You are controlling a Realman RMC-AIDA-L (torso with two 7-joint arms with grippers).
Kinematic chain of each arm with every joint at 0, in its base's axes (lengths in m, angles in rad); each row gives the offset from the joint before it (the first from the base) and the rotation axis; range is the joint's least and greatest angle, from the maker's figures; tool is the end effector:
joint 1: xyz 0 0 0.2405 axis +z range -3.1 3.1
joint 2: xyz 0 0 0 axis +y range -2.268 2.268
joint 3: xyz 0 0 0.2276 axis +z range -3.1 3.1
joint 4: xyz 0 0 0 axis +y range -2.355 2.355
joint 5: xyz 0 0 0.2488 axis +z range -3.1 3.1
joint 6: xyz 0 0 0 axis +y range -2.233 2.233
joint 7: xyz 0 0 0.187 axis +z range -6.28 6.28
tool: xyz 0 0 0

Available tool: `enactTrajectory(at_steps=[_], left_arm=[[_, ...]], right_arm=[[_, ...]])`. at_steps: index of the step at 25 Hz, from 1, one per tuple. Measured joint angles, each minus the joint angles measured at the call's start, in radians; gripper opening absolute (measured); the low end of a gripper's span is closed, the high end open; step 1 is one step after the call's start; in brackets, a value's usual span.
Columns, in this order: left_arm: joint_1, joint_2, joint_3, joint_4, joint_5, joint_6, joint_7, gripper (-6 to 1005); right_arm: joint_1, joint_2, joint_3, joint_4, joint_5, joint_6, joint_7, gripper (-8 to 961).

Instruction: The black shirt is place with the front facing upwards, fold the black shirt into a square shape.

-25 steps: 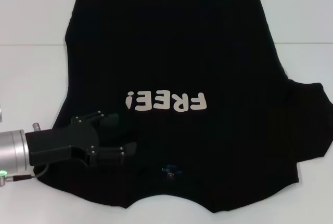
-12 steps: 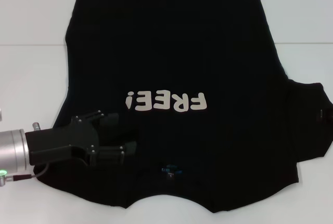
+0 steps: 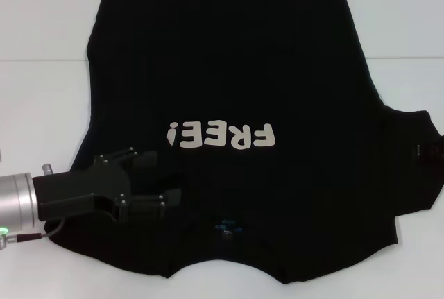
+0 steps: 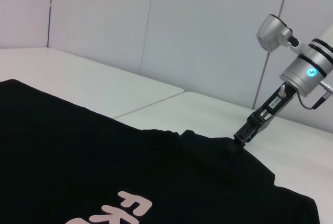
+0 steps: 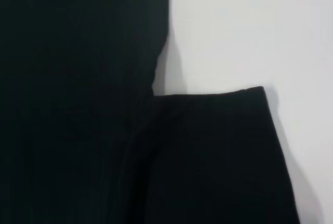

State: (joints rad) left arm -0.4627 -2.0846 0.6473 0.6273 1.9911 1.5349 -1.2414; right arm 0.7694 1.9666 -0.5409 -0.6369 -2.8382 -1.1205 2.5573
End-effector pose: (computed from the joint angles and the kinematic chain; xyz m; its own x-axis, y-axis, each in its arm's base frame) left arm -0.2747 0.3486 -0.0233 0.8021 0.2944 0.5196 0.4582 -0.8613 -0.2194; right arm 0.3448 0.4422 0.0428 0.2138 -0.9064 -0.3642 -0.8801 -0.0169 -0.4746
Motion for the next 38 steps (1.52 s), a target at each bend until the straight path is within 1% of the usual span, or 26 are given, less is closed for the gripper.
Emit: enactTrajectory(at_steps=[7, 17, 20, 24, 27, 36, 38], left_arm=[[-0.001, 0.000, 0.000, -0.004, 0.000, -0.002, 0.000, 944], [0.002, 0.001, -0.002, -0.005, -0.004, -0.003, -0.001, 943], [0.002, 0.002, -0.002, -0.004, -0.002, -0.002, -0.009, 943], [0.000, 0.003, -0.002, -0.001, -0.001, 0.000, -0.020, 943], [0.000, 0.004, -0.002, -0.001, -0.001, 0.000, -0.022, 943], [-0.004, 0.005, -0.002, 0.001, 0.000, 0.000, -0.023, 942], [-0.004, 0.005, -0.001, 0.001, 0.000, 0.001, -0.023, 942]], right_arm=[[0.008, 0.002, -0.001, 0.013, 0.037, -0.025, -0.013, 886], [0.003, -0.009, 0.003, 0.015, 0.099, -0.062, -0.042, 883], [-0.006, -0.015, 0.007, 0.013, 0.155, -0.073, -0.067, 882], [-0.031, -0.033, 0.008, 0.014, 0.240, -0.082, -0.091, 878], [-0.044, -0.037, 0.002, 0.018, 0.241, -0.069, -0.091, 874], [-0.044, -0.036, -0.017, 0.041, 0.225, -0.046, -0.100, 861], [-0.044, -0.035, -0.018, 0.038, 0.225, -0.045, -0.103, 832]])
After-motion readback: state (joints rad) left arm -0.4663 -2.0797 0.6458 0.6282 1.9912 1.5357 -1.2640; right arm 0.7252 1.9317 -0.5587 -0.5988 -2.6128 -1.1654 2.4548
